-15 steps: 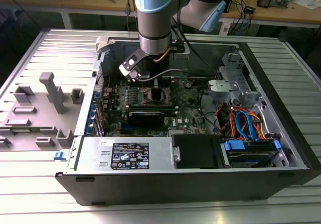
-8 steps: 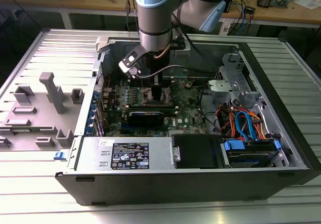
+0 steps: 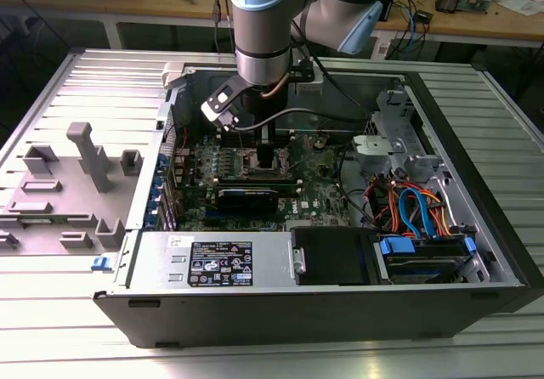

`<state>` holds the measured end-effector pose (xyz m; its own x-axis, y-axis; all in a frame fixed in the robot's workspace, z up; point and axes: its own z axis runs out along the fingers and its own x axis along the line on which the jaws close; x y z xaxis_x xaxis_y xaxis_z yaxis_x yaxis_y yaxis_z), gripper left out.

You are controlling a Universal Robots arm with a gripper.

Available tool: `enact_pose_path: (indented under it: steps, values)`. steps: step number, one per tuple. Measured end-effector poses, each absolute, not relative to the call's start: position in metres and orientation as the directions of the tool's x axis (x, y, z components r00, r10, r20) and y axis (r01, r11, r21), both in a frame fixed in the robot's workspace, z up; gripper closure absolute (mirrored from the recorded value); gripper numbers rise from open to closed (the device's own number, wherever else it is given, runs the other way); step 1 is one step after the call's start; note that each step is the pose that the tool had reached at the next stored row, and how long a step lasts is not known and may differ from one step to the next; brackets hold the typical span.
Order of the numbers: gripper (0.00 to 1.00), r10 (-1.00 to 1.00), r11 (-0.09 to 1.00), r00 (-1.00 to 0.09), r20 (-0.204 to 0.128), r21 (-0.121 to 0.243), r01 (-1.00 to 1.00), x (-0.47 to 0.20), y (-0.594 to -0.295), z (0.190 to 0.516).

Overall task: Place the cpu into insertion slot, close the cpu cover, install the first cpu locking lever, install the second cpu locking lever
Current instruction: 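Place the cpu into insertion slot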

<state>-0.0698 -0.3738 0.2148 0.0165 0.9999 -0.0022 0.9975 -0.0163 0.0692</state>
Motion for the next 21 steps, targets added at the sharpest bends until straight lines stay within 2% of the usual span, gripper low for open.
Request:
enact_pose_path:
  steps: [3,4,5,6,9,11,12,13,21]
  values:
    - [0.49,1.000,-0.016,0.017,-0.002,0.069,0.997,-0.0699,-0.3738,0.2149]
    - [0.55,1.000,-0.016,0.016,-0.002,0.069,0.997,-0.0699,-0.3738,0.2150]
    - [0.55,1.000,-0.016,0.017,-0.002,0.069,0.997,-0.0699,-0.3738,0.2150]
    - [0.62,1.000,-0.016,0.016,-0.002,0.069,0.997,-0.0699,-0.3738,0.2150]
    - [0.64,1.000,-0.016,0.017,-0.002,0.069,0.997,-0.0699,-0.3738,0.2151]
    - [0.77,1.000,-0.016,0.017,-0.002,0.069,0.997,-0.0699,-0.3738,0.2152]
    - [0.79,1.000,-0.016,0.016,-0.002,0.069,0.997,-0.0699,-0.3738,0.2153]
    - [0.86,1.000,-0.016,0.017,-0.002,0.069,0.997,-0.0699,-0.3738,0.2153]
    - [0.89,1.000,-0.016,0.016,-0.002,0.069,0.998,-0.0698,-0.3739,0.2201]
